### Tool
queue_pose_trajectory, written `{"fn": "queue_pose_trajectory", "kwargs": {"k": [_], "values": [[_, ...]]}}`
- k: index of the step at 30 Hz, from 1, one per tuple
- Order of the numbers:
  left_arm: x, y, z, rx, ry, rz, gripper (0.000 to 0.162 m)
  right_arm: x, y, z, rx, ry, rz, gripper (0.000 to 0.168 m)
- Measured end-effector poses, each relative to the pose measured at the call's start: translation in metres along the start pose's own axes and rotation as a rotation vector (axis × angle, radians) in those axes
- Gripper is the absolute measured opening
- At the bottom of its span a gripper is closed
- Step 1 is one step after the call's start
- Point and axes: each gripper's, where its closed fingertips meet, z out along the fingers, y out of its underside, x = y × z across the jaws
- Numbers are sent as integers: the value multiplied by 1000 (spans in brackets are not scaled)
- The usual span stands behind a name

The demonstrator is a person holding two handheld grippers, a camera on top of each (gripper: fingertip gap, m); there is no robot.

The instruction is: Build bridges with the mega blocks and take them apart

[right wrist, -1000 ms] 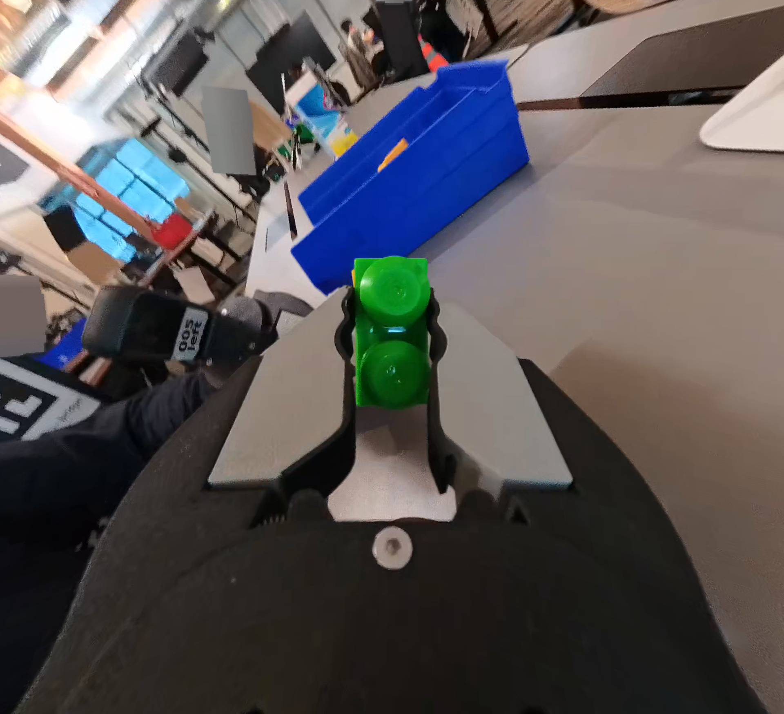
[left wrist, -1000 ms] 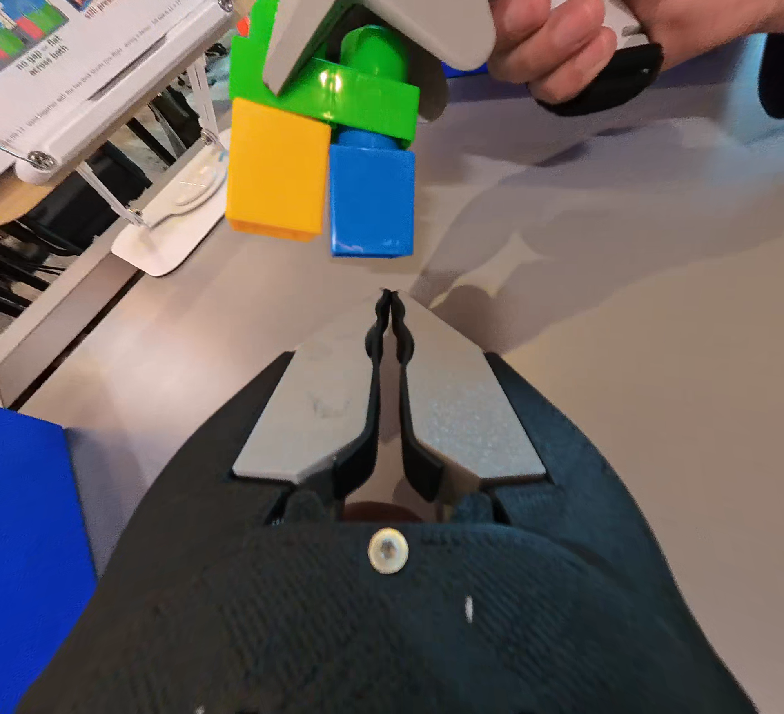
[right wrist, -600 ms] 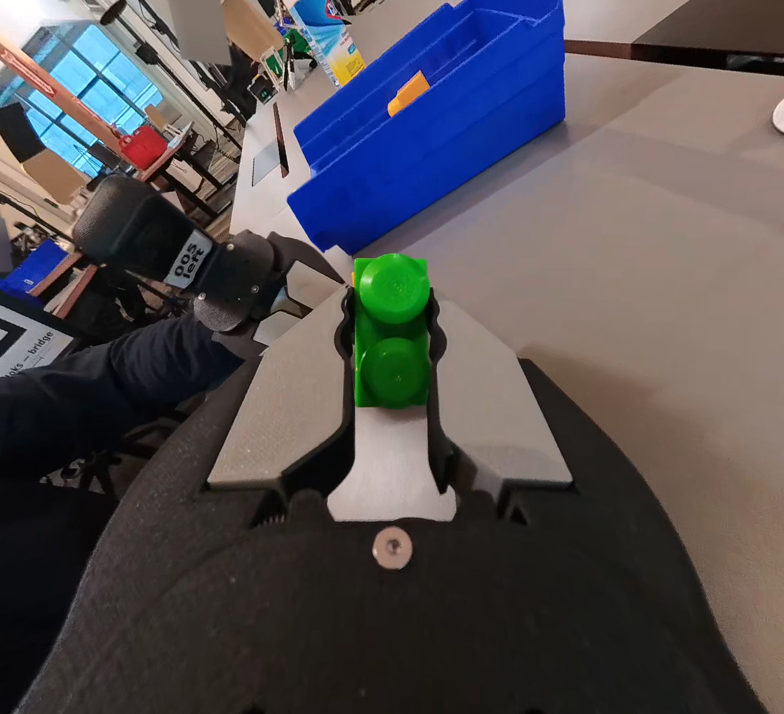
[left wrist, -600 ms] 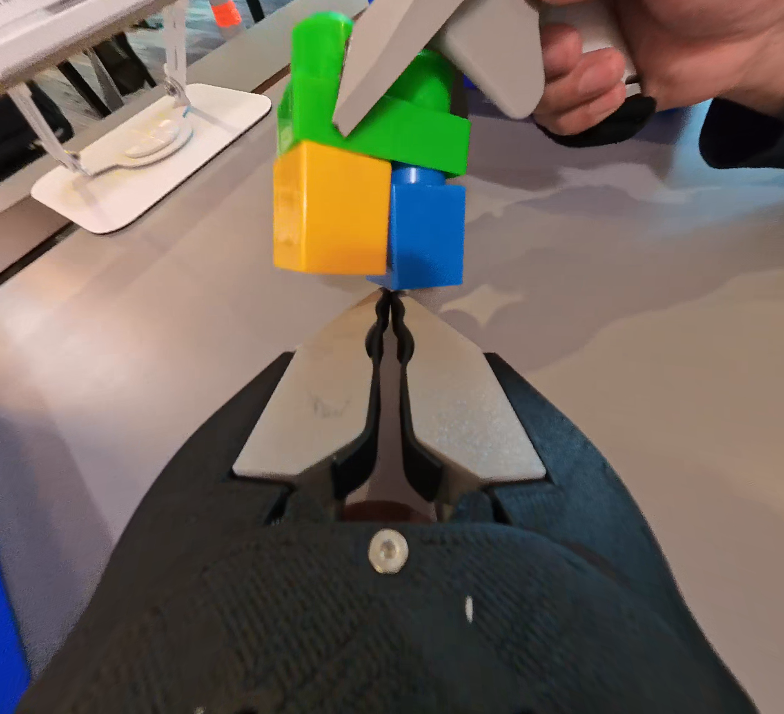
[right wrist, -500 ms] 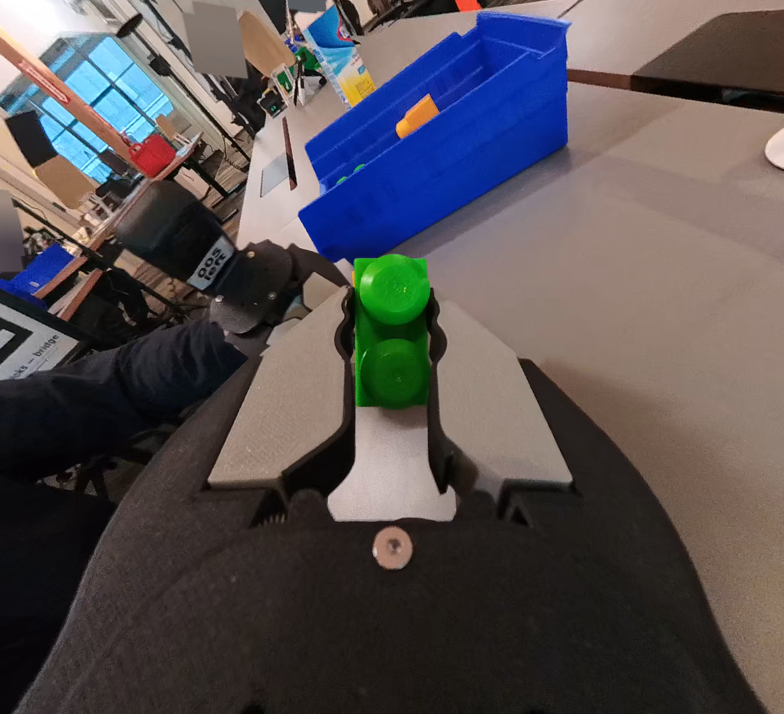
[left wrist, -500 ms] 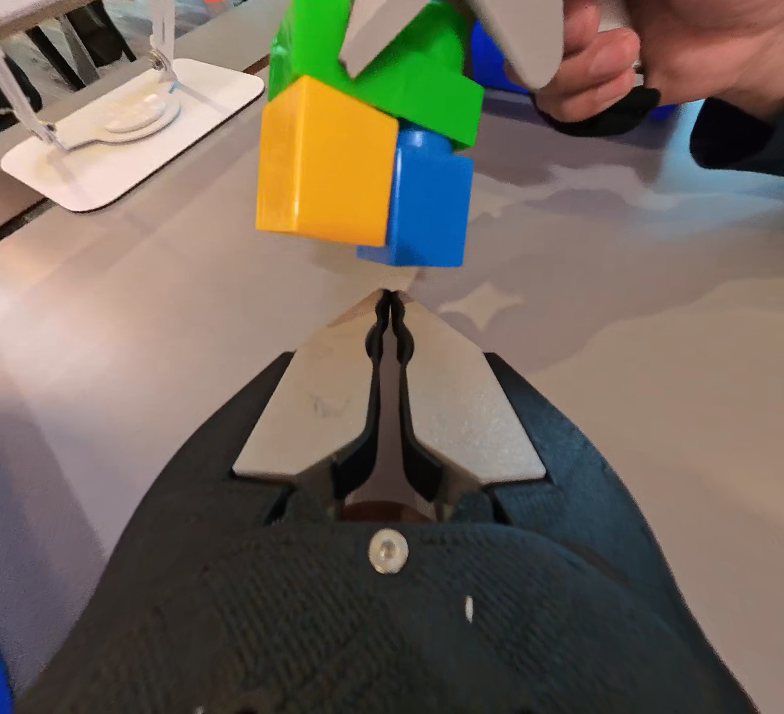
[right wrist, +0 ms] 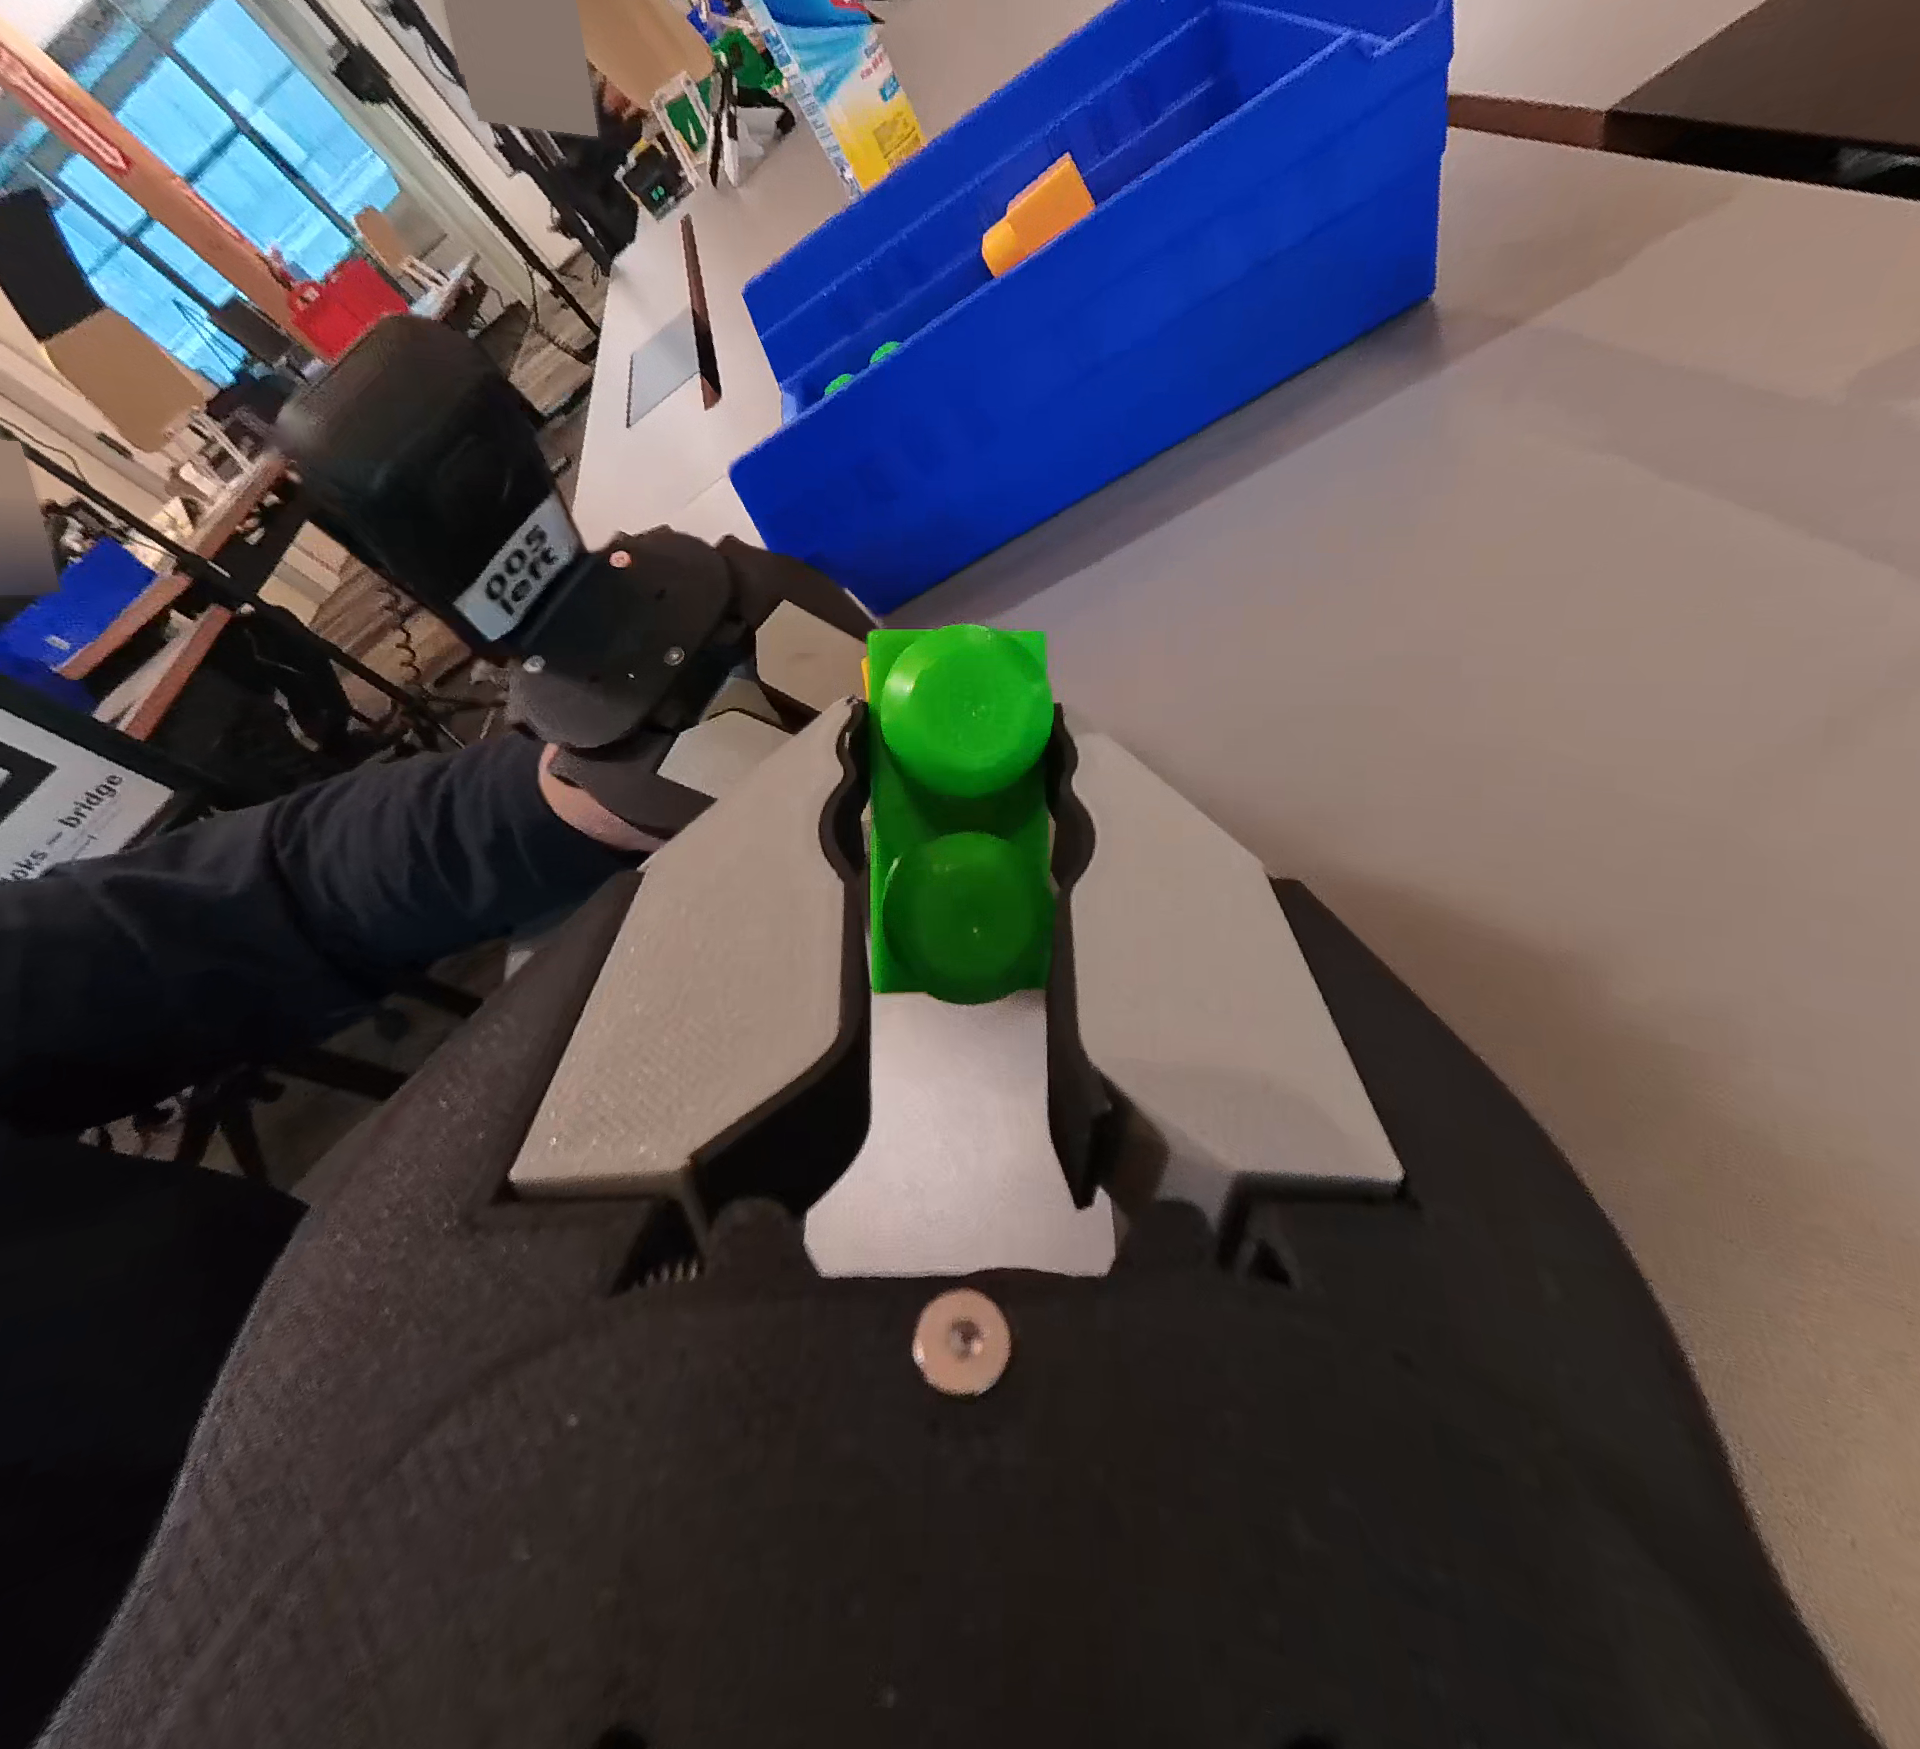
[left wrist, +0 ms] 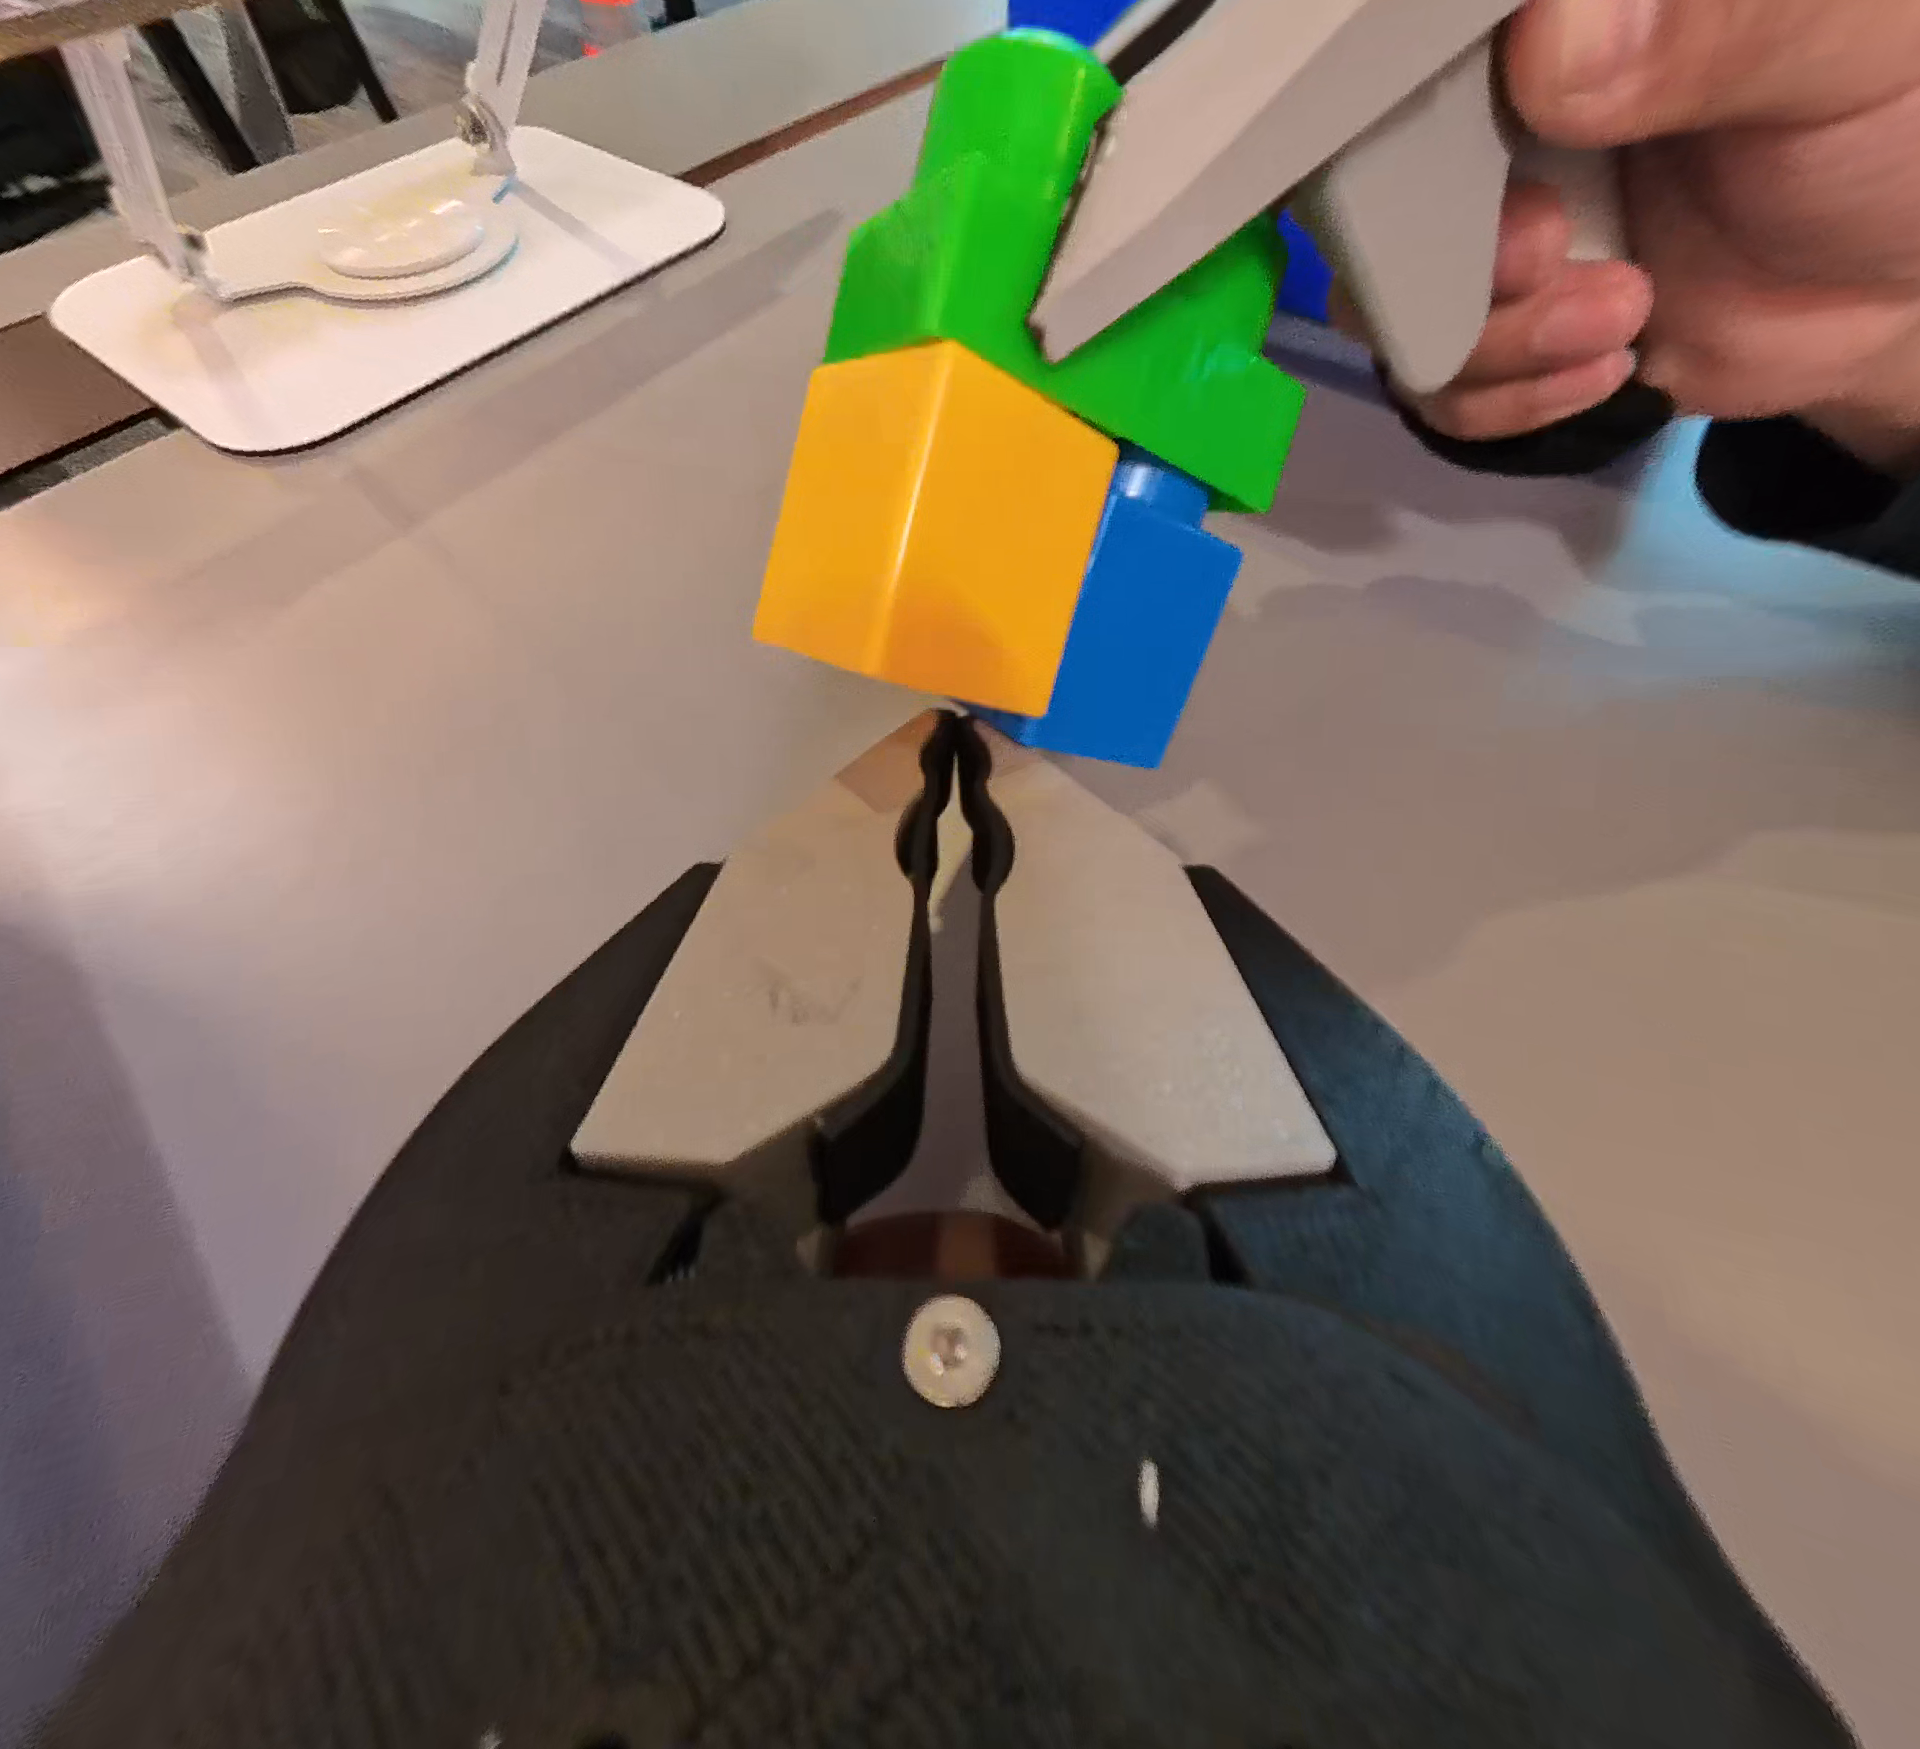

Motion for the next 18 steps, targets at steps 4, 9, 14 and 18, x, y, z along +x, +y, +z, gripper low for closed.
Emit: {"fn": "queue_pose_trajectory", "kwargs": {"k": [4, 9, 14, 18], "values": [[0, 2, 1, -11, 11, -36, 0, 2, 3, 1, -12, -1, 14, 31], [6, 14, 9, -109, -39, 90, 0, 3, 7, 9, -2, 23, 12, 31], [4, 9, 5, -66, 4, 4, 0, 2, 5, 5, 31, -1, 43, 31], [8, 11, 8, -80, 15, 29, 0, 2, 7, 3, 3, -5, 23, 31]]}}
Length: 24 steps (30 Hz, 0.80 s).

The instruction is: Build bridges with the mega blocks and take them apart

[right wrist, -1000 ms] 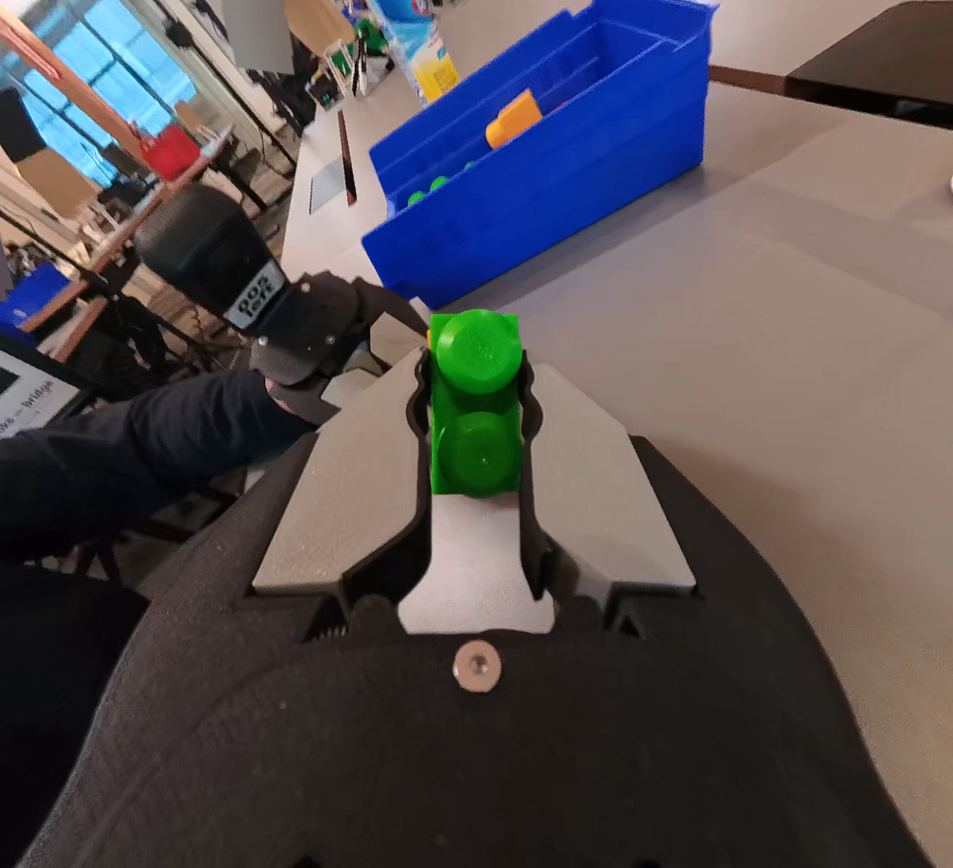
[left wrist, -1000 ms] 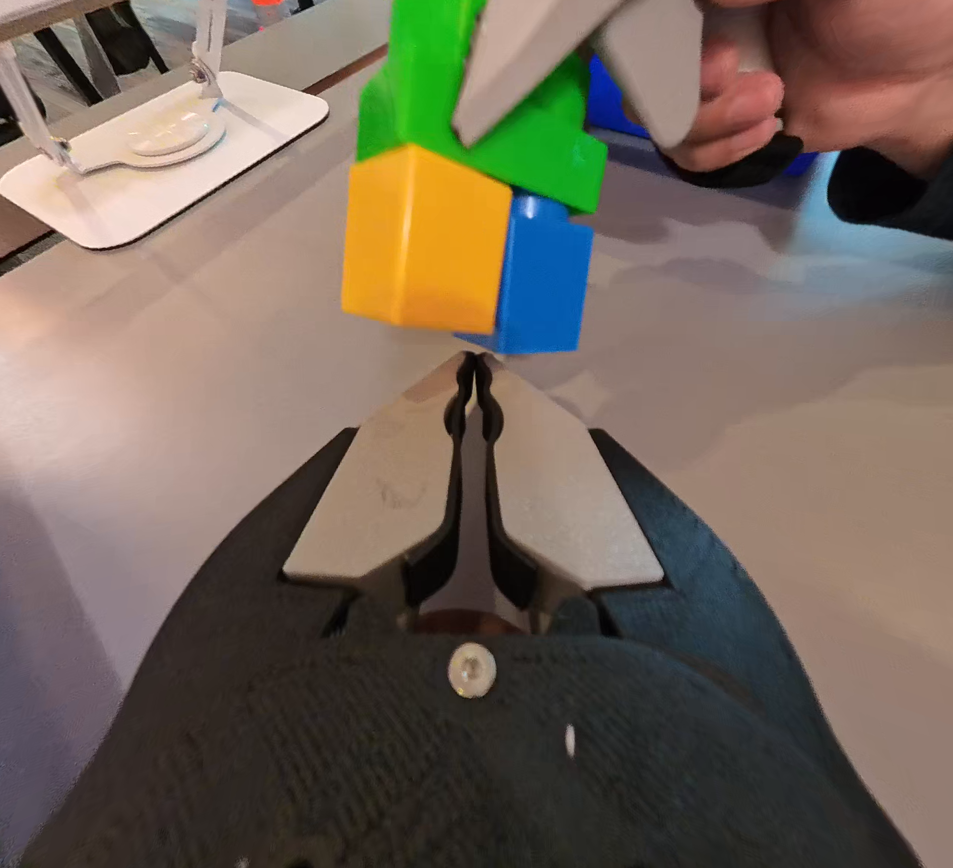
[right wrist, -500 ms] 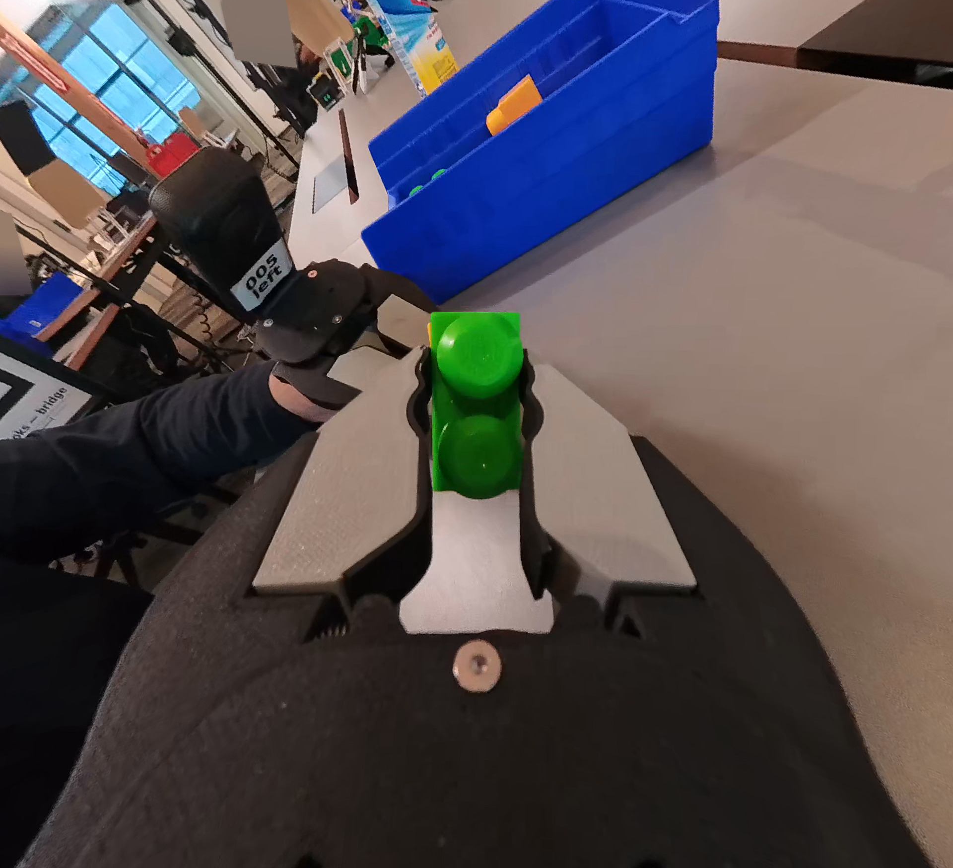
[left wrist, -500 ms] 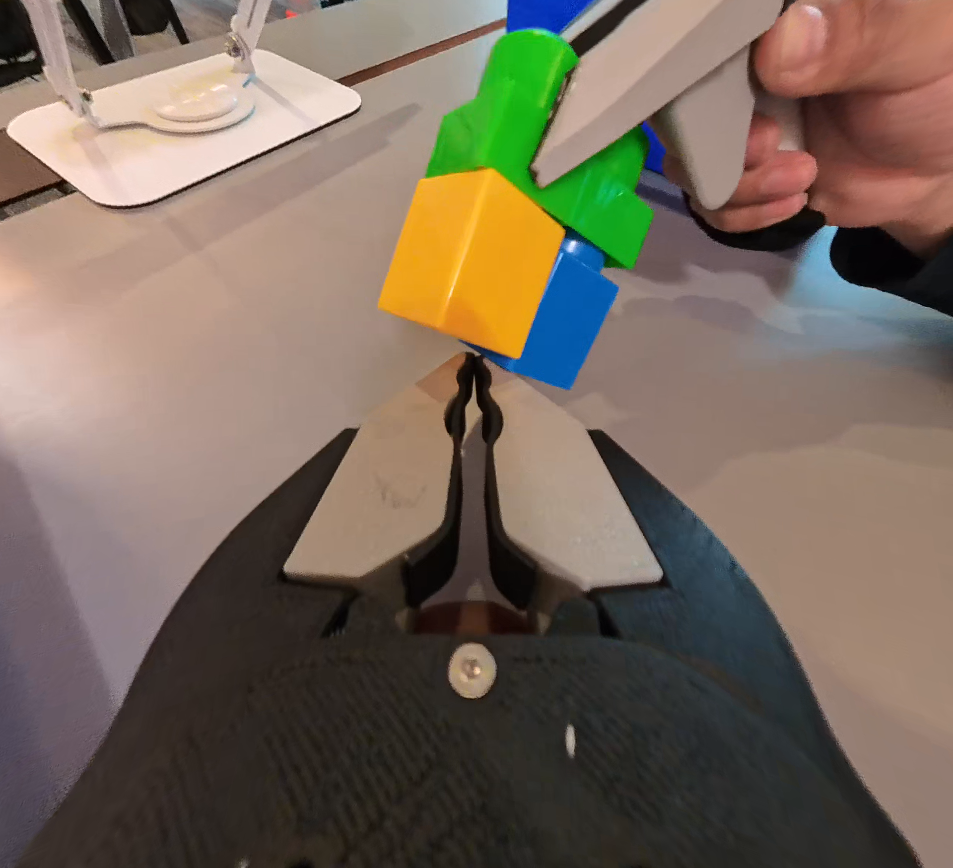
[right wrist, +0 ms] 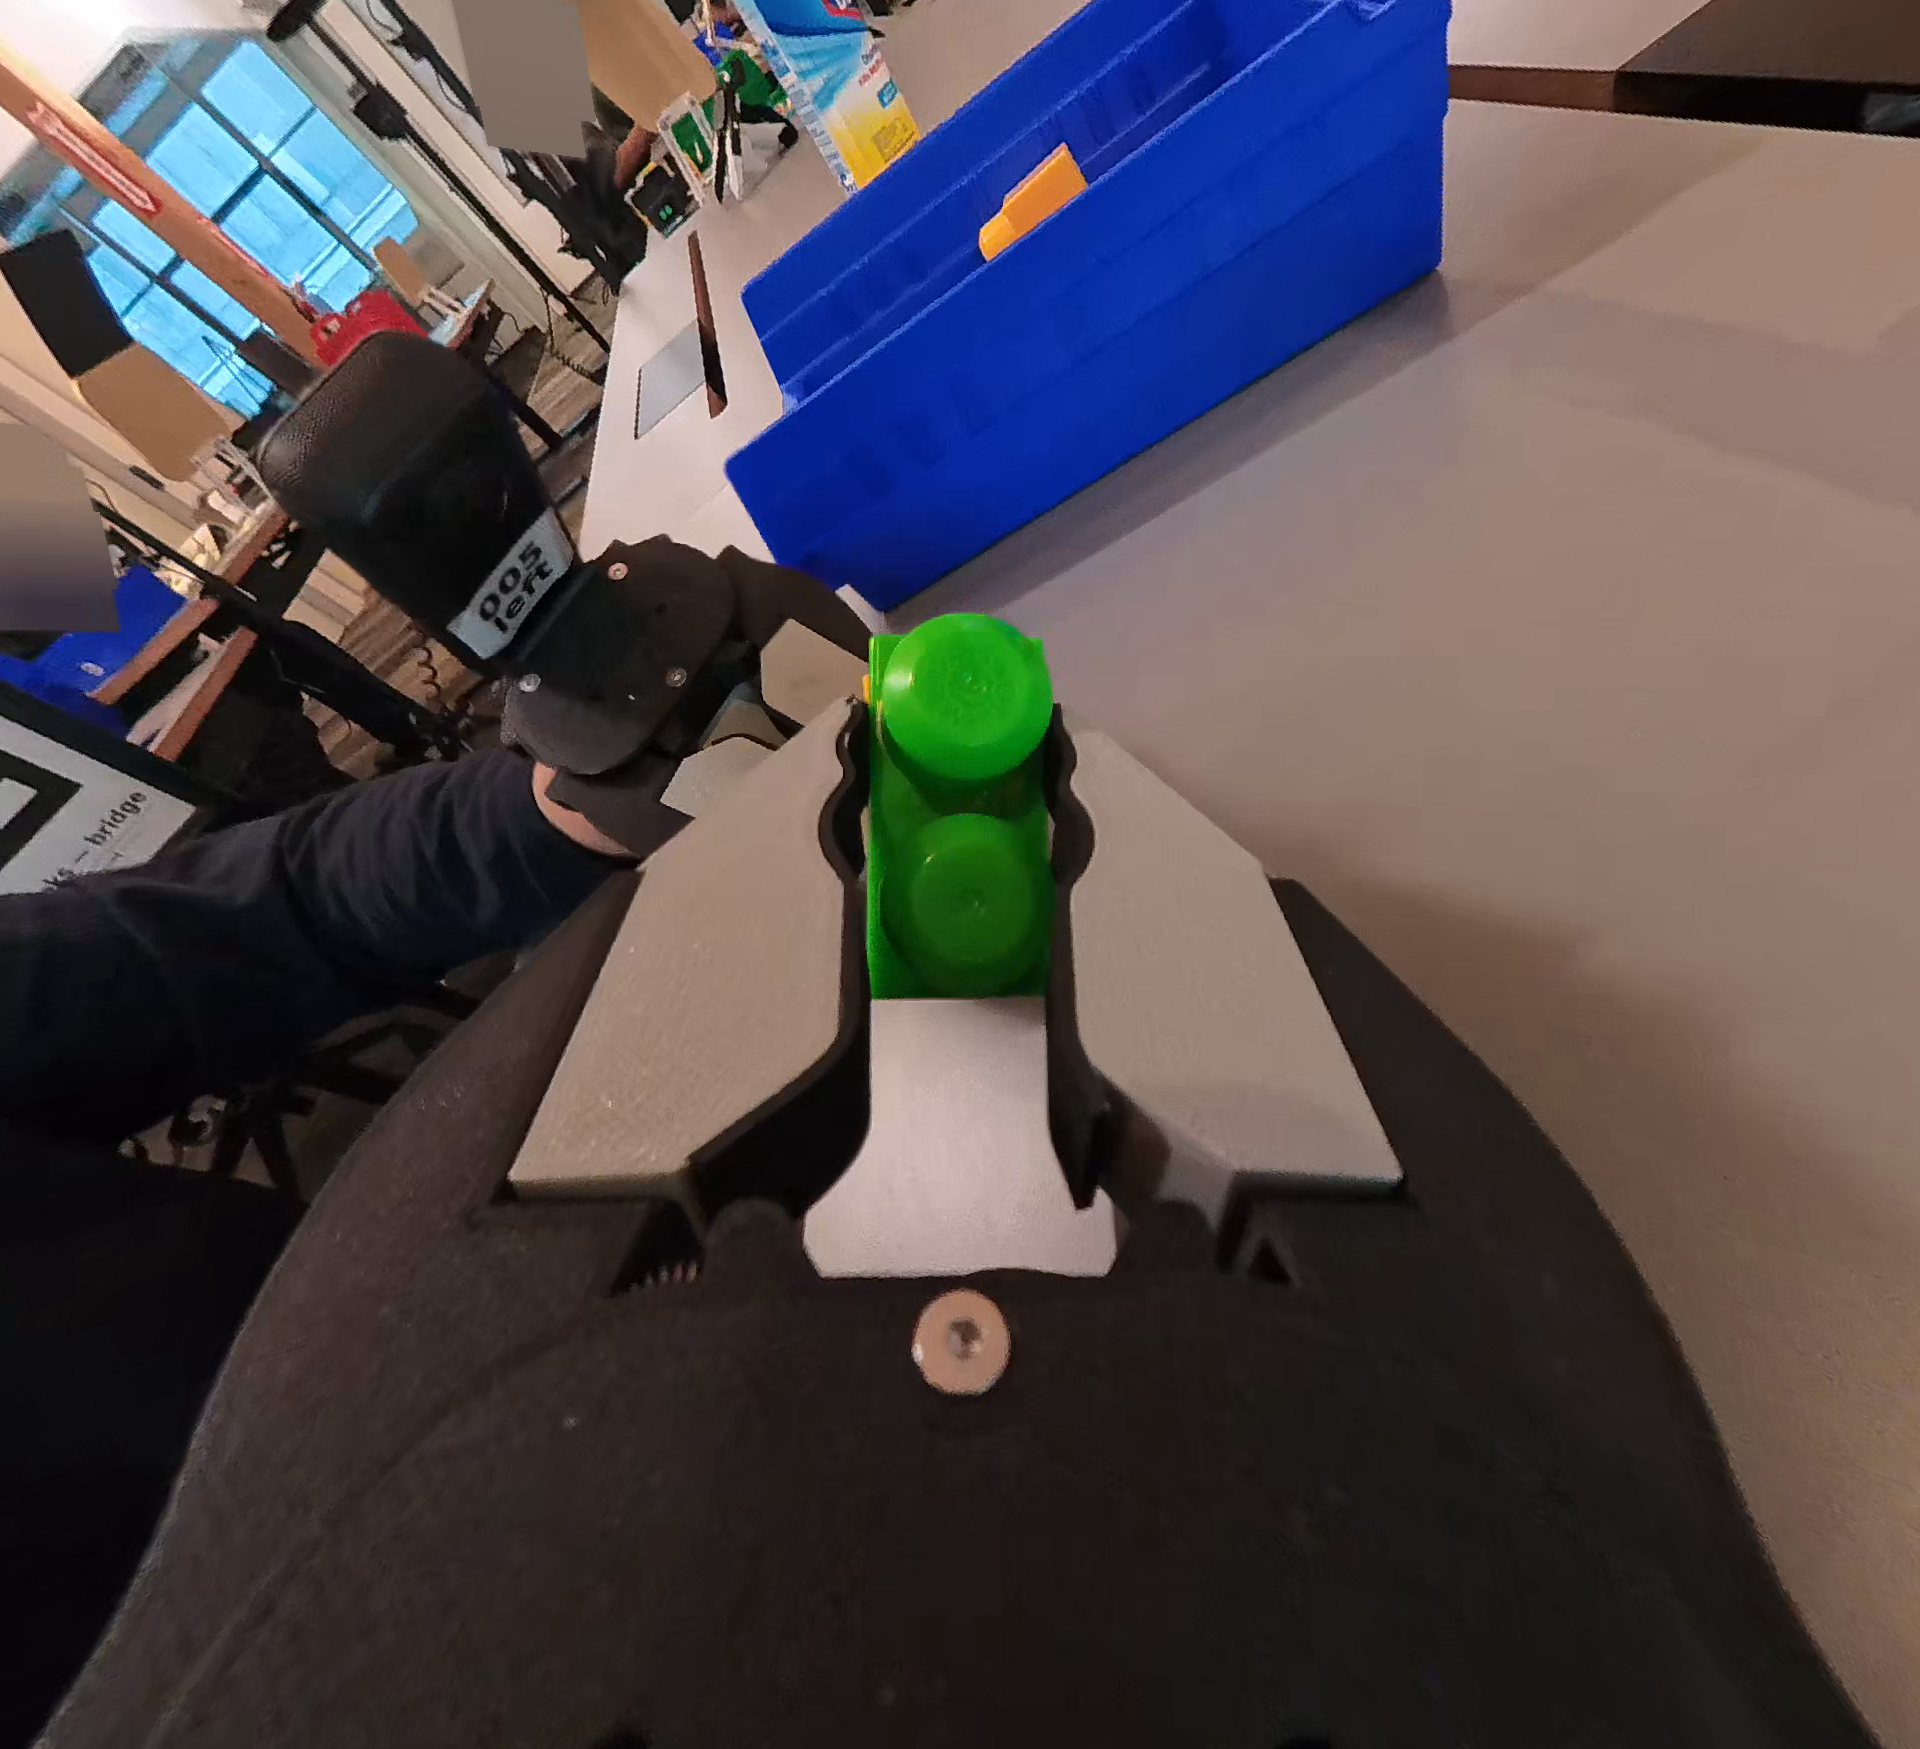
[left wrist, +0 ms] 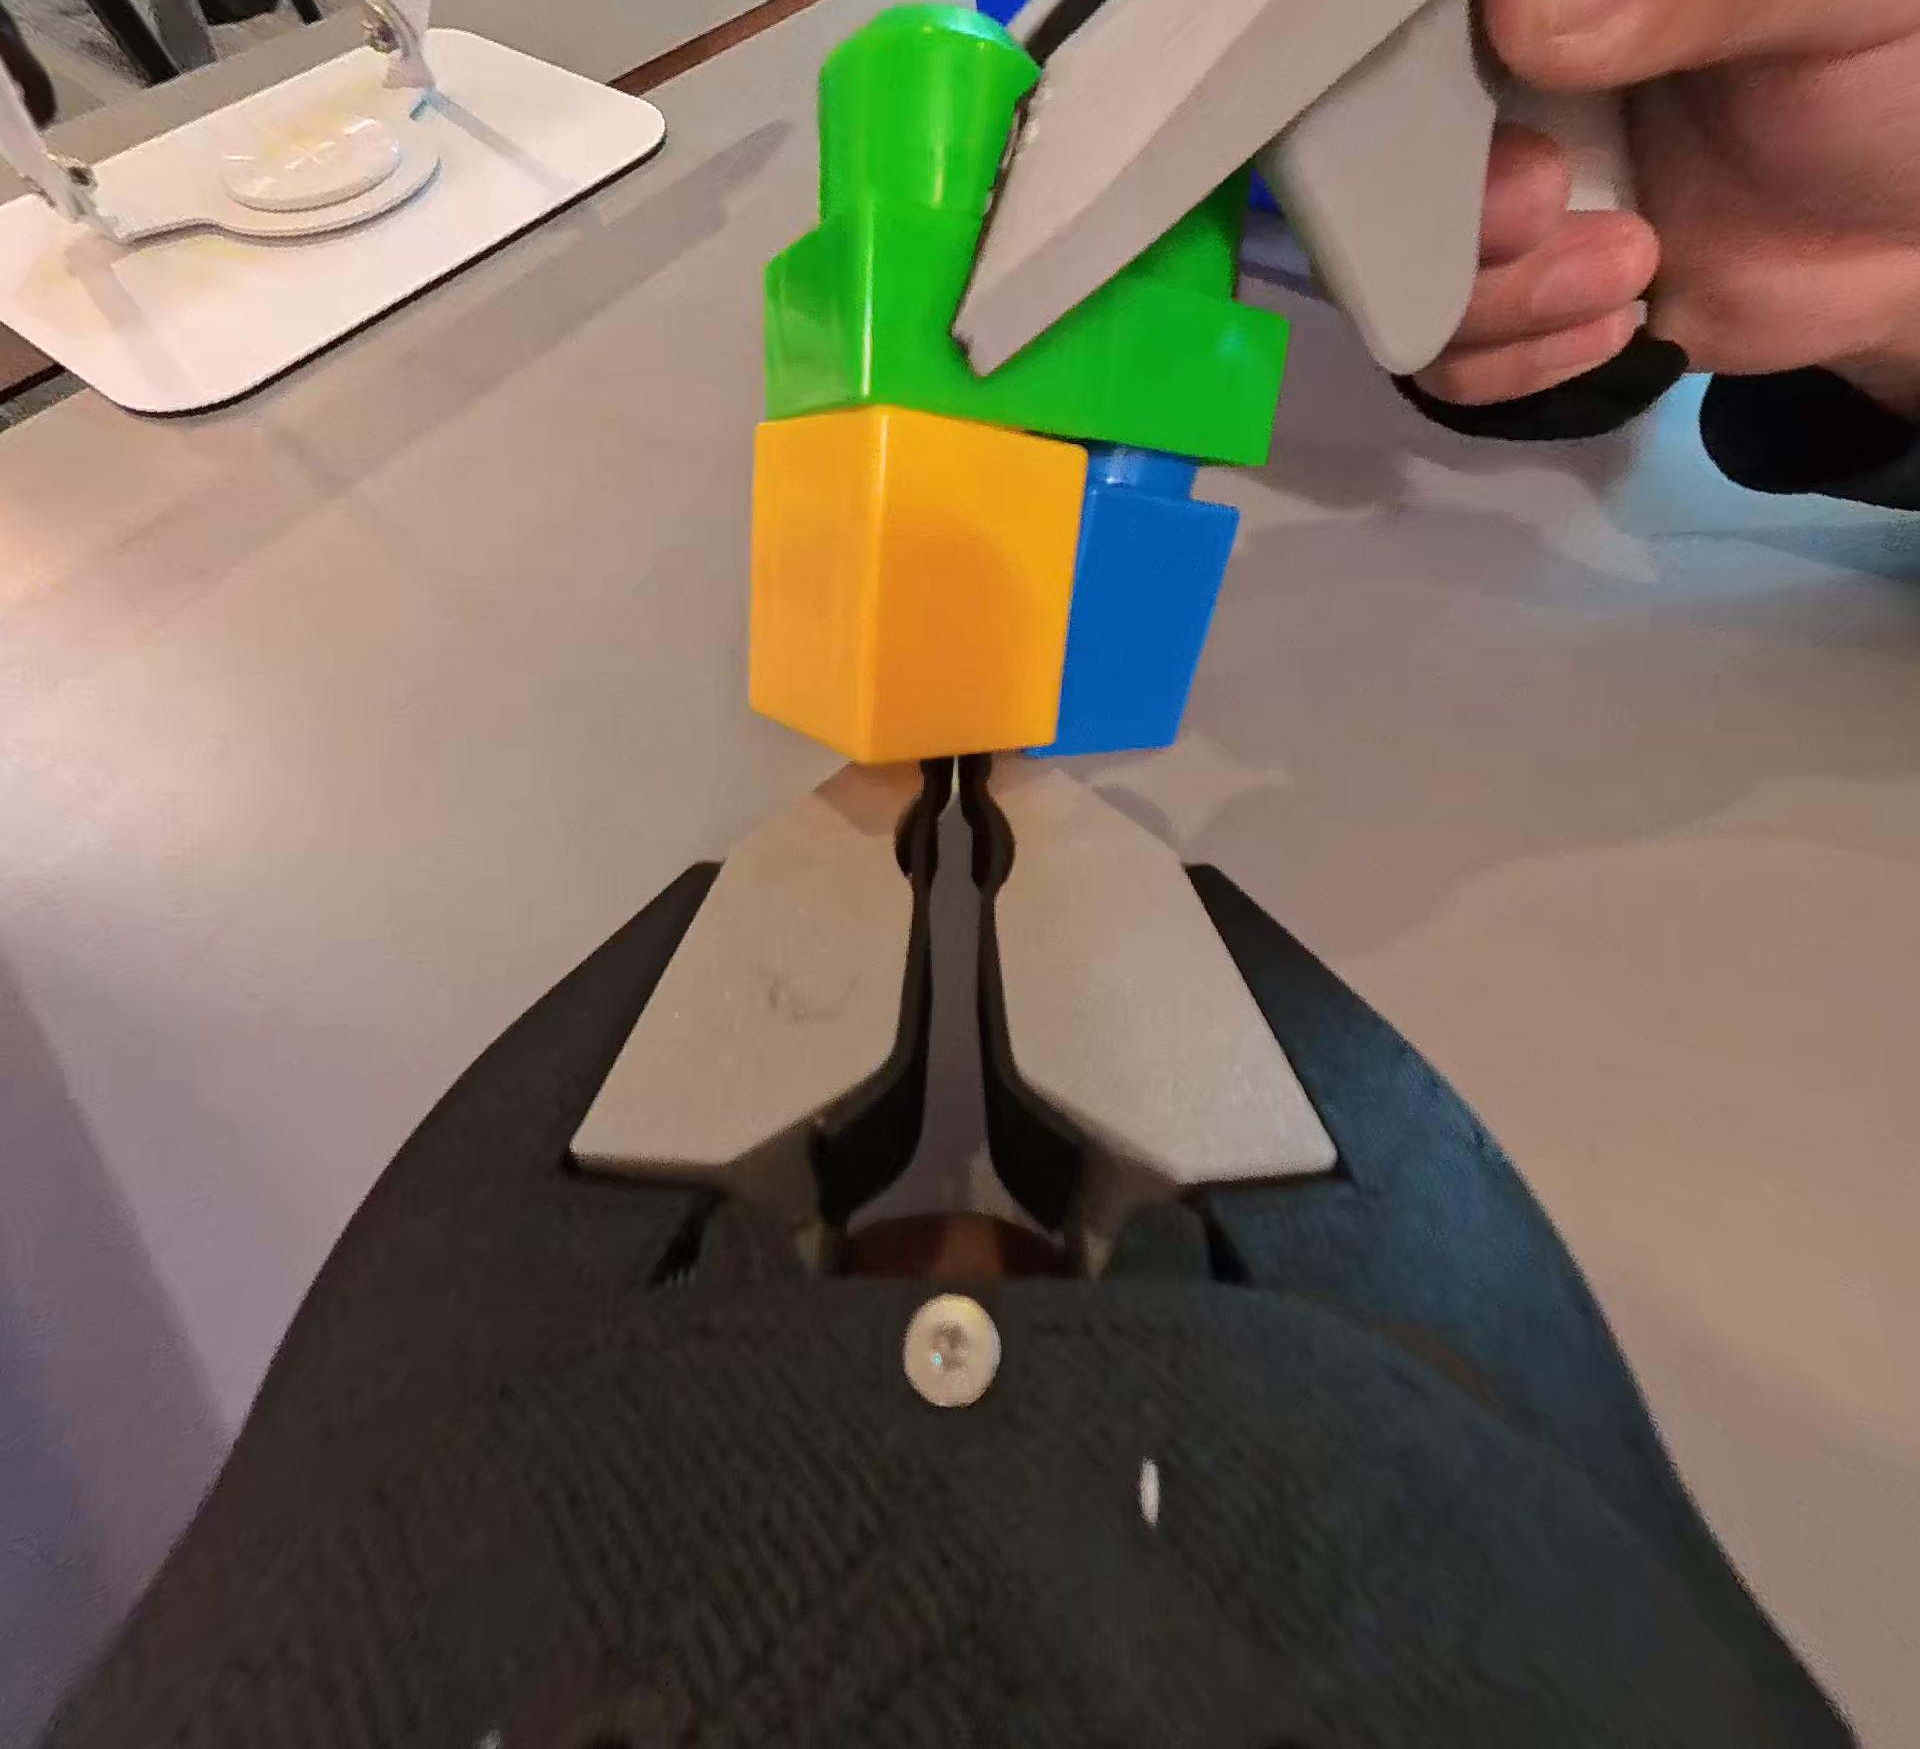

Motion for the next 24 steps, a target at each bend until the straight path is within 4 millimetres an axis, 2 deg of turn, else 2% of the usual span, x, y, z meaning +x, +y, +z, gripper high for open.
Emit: {"fn": "queue_pose_trajectory", "kwargs": {"k": [3, 6, 9, 11, 14, 16, 18, 20, 24], "values": [[1, 0, 0, -2, 21, -21, 0, 2, -2, 0, -9, 11, -18, 31], [1, 10, -2, -54, 41, -7, 0, 3, -5, -5, -32, 12, -30, 31], [-2, 18, -9, -77, 63, 15, 0, 9, -1, -12, -128, 64, -99, 31], [-5, 15, -16, -51, 88, 20, 0, 11, 4, -15, -204, 95, -156, 31], [0, 0, -26, 33, 166, 16, 0, 2, 11, -17, -290, 73, -208, 31], [11, -11, -33, 100, 252, 4, 20, -5, 16, -16, -334, 41, -244, 31], [22, -17, -38, 139, 347, -28, 27, -12, 21, -14, -367, 6, -279, 31], [27, -19, -39, 147, 396, -54, 43, -19, 27, -11, -395, -27, -296, 31], [35, -23, -43, 183, 472, -65, 46, -29, 37, -6, -431, -87, -310, 31]]}}
